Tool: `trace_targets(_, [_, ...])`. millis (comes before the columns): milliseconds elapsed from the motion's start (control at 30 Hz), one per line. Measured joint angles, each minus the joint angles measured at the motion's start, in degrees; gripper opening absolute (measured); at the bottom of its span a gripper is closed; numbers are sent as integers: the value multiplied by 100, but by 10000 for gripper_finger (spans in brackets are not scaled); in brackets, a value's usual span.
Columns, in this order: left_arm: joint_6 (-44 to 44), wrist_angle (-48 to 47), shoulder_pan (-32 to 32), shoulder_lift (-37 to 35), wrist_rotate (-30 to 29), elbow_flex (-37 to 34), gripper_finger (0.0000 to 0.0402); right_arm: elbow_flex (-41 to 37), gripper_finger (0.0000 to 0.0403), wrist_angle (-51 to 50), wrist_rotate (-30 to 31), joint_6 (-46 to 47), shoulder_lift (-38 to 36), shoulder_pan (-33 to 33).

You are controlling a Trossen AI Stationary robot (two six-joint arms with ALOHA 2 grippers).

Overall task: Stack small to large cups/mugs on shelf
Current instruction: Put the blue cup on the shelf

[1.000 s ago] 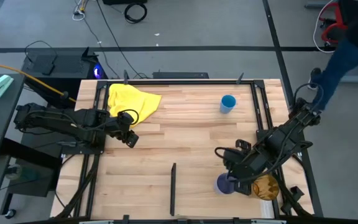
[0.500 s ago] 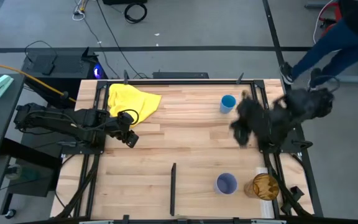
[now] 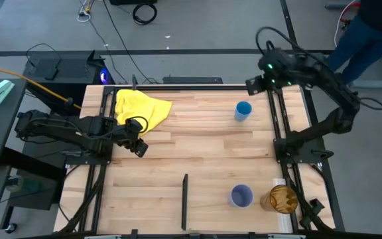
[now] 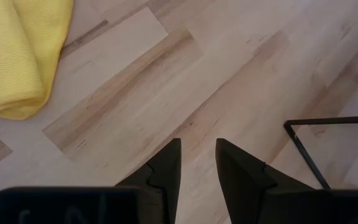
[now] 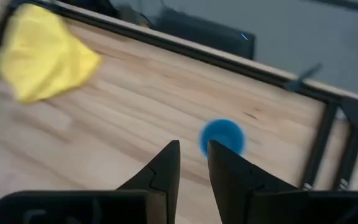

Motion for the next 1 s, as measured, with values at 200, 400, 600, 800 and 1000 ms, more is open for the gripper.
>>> trace_targets(200, [73,3,0,0,-4,0,107,-1066,89,2,-768,-464,101,-1306])
trace_targets(400, [153,4,0,0,-79,0,107,-2628,89,54,-971,-444,26,-1661])
trace_targets(600, [155,4,0,0,-131,0,107,-3750,89,1210,-1309,-172,-76,-1460])
trace_targets(800, [153,4,0,0,-131,0,107,-4536,89,2501,-1637,277,-69,-1407])
trace_targets(1000, [151,4,0,0,-131,0,107,-4793,89,2718,-1542,482,-72,-1412])
